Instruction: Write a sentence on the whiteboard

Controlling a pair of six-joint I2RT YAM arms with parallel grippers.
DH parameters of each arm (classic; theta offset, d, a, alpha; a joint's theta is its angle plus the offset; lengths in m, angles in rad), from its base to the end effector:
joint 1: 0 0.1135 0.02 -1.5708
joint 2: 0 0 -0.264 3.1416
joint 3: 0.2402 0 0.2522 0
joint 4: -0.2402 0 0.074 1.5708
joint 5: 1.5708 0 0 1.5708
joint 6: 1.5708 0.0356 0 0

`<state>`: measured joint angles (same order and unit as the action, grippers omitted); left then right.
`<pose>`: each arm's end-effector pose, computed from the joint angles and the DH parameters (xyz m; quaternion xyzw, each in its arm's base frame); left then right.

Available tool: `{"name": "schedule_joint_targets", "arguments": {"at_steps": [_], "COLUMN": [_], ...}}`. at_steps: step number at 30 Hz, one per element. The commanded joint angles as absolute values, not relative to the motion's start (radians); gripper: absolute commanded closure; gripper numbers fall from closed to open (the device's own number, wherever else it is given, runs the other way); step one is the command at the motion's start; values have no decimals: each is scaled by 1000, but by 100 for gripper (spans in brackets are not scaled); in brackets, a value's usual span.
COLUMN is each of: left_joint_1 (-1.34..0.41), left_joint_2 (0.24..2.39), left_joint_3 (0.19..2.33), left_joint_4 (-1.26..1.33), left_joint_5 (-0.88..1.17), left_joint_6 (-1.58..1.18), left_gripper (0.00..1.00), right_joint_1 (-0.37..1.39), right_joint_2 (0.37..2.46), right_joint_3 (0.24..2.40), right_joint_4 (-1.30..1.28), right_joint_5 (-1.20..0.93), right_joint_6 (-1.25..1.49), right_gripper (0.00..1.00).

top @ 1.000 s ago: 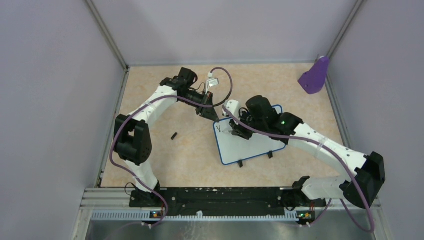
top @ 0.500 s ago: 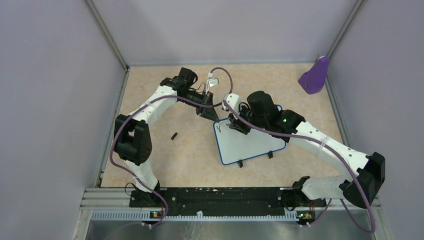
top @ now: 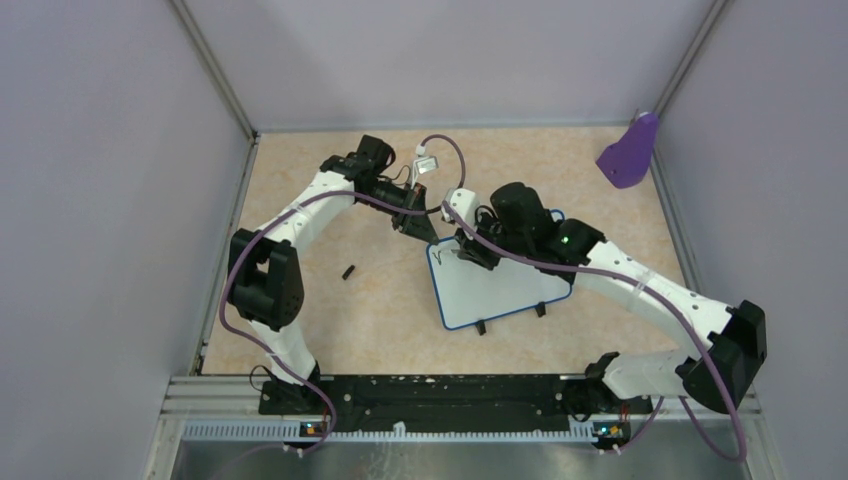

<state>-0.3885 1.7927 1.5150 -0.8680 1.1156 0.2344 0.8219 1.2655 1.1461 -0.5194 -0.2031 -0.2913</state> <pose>0.3276 -0.1687 0.2799 0.3604 0.7552 -0.5297 0.1386 0.1843 0.2088 0.3308 -0.5082 0.7306 0.2046 0.4076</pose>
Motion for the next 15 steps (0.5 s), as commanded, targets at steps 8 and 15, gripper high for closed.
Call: {"name": "schedule_joint_targets", "arguments": {"at_steps": [8, 15], "left_joint_1": [-397, -397], "left_joint_2": [1806, 1806], "left_joint_3": [1518, 1517], "left_joint_4": [-862, -863], "left_joint_5": [1138, 1138], "left_joint_6": [245, 247], "left_gripper": [100, 100], "right_joint_1": [824, 825], "right_joint_2": [1242, 1230], "right_joint_3": [1098, 1076], "right_joint_4": [-526, -532], "right_joint_5": [-186, -195], "right_joint_6": [-302, -302], "right_gripper": [100, 100]}}
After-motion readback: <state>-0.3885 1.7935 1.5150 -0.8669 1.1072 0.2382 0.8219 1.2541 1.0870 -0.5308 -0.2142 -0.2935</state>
